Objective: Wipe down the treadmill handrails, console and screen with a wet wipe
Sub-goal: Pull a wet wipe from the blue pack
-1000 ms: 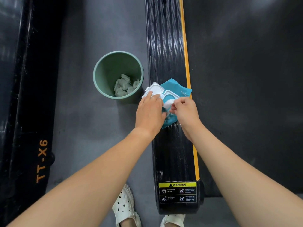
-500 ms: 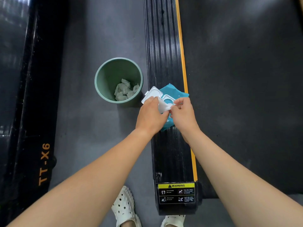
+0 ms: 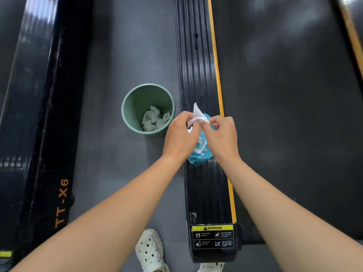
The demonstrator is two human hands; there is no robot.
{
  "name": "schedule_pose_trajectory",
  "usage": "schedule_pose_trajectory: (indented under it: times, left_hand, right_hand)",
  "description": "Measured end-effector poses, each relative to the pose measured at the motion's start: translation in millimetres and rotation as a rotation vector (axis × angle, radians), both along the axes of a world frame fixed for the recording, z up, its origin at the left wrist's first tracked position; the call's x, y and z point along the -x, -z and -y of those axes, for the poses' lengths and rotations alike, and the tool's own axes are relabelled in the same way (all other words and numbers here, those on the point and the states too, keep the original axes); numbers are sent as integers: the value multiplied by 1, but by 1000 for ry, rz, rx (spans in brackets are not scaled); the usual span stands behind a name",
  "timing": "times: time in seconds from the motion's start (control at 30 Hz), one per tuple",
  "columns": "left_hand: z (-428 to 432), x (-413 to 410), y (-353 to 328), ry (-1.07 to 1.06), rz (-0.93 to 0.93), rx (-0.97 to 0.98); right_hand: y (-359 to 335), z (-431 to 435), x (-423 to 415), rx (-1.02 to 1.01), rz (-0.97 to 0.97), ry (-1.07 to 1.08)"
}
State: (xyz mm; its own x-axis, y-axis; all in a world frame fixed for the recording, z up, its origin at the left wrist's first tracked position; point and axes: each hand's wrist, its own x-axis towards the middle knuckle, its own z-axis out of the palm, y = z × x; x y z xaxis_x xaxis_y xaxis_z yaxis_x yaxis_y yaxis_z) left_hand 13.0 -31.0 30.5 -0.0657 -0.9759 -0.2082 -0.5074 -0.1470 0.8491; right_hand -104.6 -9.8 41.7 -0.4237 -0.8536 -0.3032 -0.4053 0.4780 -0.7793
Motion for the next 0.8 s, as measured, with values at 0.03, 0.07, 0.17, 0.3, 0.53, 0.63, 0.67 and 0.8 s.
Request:
schedule_pose_trajectory:
  times: [0.03,0.07,0.17,0.3,0.53,0.63,0.67,0.8]
  left_hand:
    - [2,-1,-4,-18,-15,-13]
    - [4,-2,-7,-27,-15,-29]
    - [5,-6,-9,-9,28,-98]
    - [-2,-11,6,10,79,-237]
    - [-24,-8,30,180,94,-373]
    - [-22,-5,39,179,93,-357]
    - [-22,-5,42,180,93,-349]
    - [-22,-7,49,123,171,-270]
  right_hand:
    - [-4,2,-1,26,8,14]
    - [-9,3,-3,40,34,23]
    - [-15,6,-5,-6,83,3]
    - [-3,1,-4,-83,53,4]
    - [32,-11,-2,-204,34,-185]
    - [41,-5,0,-269,41,-227]
    - [43,-3,0,-274,41,-240]
    - [41,0,0,-219,69,-195]
